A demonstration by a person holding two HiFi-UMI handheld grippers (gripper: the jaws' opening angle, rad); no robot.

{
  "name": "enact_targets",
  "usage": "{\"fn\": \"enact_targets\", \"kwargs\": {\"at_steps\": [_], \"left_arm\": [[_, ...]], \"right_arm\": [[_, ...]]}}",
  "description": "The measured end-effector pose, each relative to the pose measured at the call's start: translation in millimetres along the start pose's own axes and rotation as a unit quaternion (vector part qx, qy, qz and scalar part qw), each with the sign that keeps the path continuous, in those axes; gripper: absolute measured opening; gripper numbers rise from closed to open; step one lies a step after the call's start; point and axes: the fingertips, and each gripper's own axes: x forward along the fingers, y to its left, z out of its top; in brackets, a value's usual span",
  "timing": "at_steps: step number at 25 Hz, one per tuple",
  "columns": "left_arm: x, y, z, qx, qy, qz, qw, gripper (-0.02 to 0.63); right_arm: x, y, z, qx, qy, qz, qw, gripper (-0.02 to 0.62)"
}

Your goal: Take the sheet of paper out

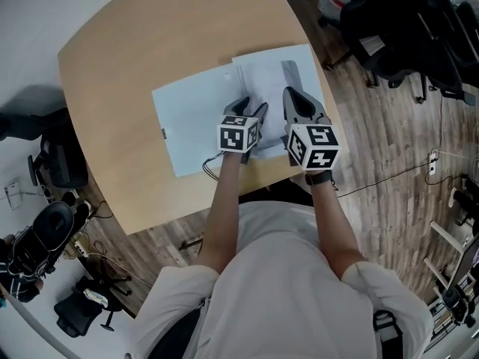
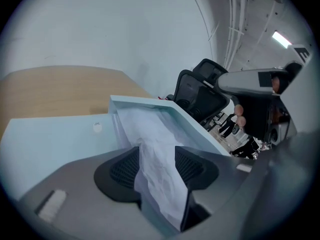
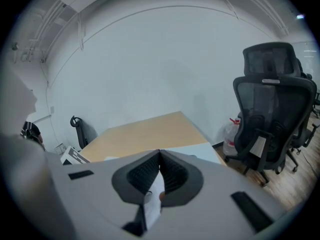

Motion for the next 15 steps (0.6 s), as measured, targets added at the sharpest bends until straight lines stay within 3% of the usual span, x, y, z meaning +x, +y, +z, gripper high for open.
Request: {"fn": "enact_targets", "kwargs": {"at_steps": [10, 15], "left_arm": [[15, 10, -12, -0.004, 0.009, 0.021, 0.9997, 0.186], [16, 17, -12, -0.009, 0.011, 0.036, 0.9993, 0.091]], "right_arm": [[1, -11, -11, 0.002, 0.014, -0.016, 1.000, 0.012], [-2, -18, -13, 0.005, 0.015, -0.025, 1.000, 0.012]]}}
